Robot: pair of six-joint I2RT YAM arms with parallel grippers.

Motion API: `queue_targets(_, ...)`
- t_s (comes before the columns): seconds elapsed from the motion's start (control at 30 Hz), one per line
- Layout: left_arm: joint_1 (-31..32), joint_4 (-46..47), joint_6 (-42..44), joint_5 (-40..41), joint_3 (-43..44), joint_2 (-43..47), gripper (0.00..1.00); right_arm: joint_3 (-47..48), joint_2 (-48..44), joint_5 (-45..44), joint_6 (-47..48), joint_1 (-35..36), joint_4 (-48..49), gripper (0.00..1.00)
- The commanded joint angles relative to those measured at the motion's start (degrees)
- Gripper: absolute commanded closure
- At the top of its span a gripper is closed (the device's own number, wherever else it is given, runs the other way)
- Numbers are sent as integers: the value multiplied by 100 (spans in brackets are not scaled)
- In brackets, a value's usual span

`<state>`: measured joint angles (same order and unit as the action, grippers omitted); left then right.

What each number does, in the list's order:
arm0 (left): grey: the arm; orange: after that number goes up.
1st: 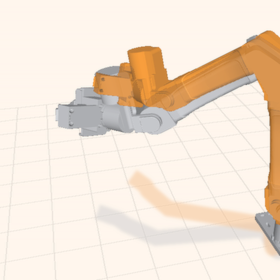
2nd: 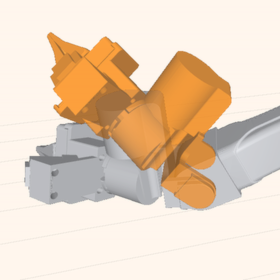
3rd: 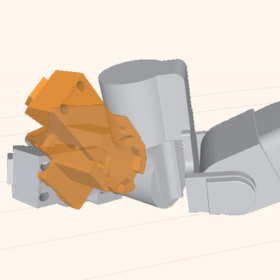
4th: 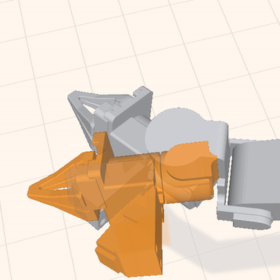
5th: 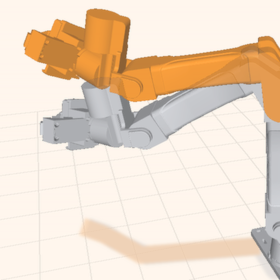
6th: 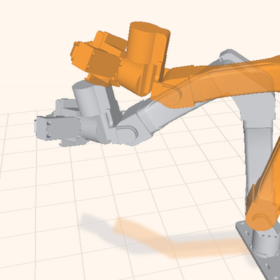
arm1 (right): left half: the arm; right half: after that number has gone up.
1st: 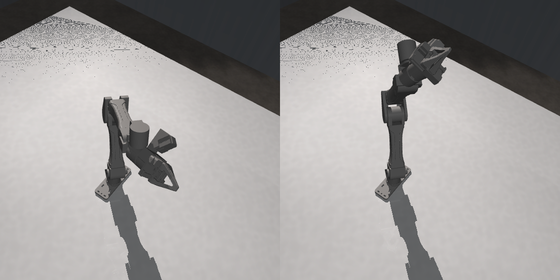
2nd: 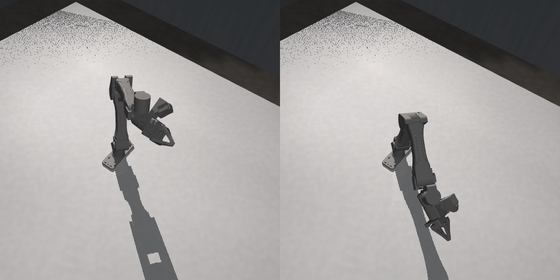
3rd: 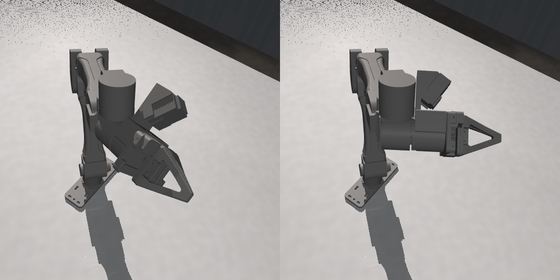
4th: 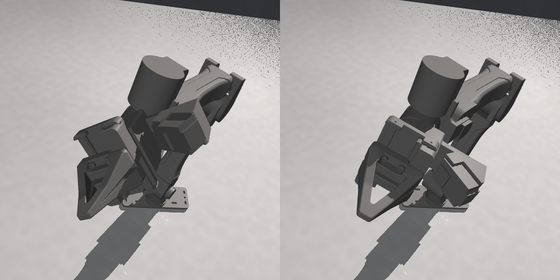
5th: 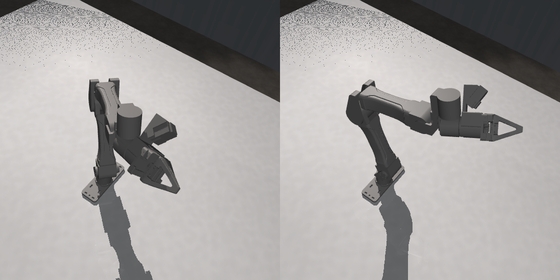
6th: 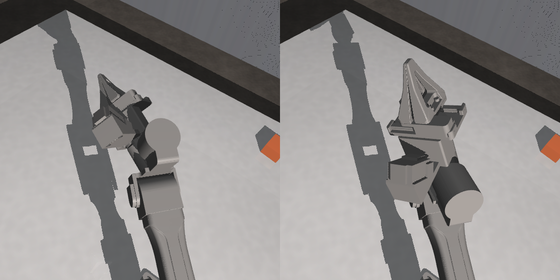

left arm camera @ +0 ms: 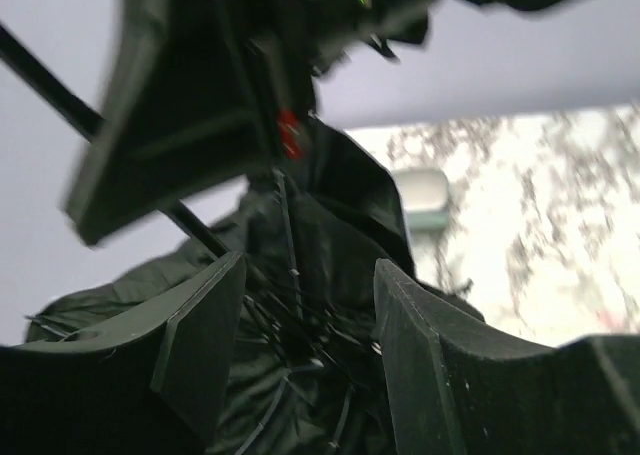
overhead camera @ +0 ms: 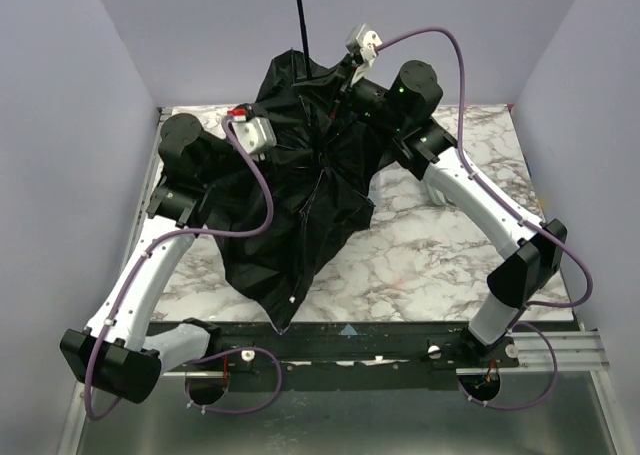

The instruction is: Open the umbrella

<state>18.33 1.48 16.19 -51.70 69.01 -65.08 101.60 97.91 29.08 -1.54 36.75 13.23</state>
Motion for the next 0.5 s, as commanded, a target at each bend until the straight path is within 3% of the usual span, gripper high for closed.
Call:
queue_targets(0.0,-22,685,-1316,1092,525,-422,44,96,-252,175,99,23,685,100)
queue_targets(0.17,-22,1079,-1532,1223,648,-773,41,177,-237,241,-71,25,967,100)
queue_targets(0.47,-22,2214,-2471,1573,713,-1084,54,181,-211,439,-596,42,1124,100)
